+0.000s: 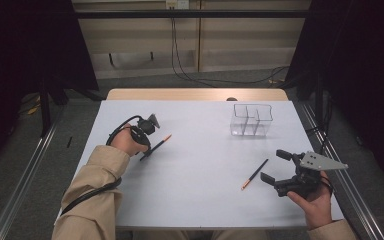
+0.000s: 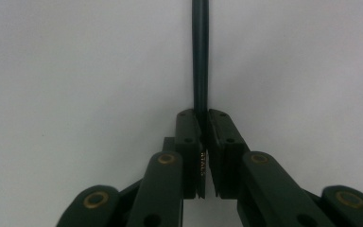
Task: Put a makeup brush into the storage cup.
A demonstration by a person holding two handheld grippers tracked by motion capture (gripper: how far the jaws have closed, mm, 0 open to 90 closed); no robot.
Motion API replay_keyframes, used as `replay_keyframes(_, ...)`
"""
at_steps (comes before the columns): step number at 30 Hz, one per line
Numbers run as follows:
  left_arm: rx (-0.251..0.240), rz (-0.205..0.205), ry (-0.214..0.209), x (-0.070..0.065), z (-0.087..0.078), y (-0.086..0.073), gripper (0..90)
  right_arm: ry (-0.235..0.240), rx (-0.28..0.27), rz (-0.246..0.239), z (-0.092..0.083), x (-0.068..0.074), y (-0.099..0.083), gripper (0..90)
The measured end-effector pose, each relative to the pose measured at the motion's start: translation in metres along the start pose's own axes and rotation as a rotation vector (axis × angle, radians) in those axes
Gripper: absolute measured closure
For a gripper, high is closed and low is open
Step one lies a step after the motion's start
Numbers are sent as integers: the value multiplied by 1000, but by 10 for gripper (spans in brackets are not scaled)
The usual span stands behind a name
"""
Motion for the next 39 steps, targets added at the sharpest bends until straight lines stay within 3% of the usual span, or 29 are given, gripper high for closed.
replay_keyframes(5,15,28,16,-2,0,1,850,2,5,-4,1,1,0,0)
replay_keyframes(15,-27,19,24,-2,-2,-1,853,1,3,-2,2,0,0,0)
replay_keyframes(18,-72,3,-3,-2,-4,-2,853,0,4,0,2,-1,0,0)
replay_keyframes(29,-260,-27,-27,-6,-13,1,853,-1,0,1,1,-1,0,0)
replay_keyframes(39,-510,-50,-56,-9,-26,1,852,1,4,1,2,-1,0,0)
Point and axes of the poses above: each handheld gripper's, and its own axes: z roughly forward along the jaws, y roughly out of its top, x roughly to its left, the point moved 5 cm from there along z, roughly forward along the jaws, and after that the axes turned 7 degrees about z, right-handed, at the moved point
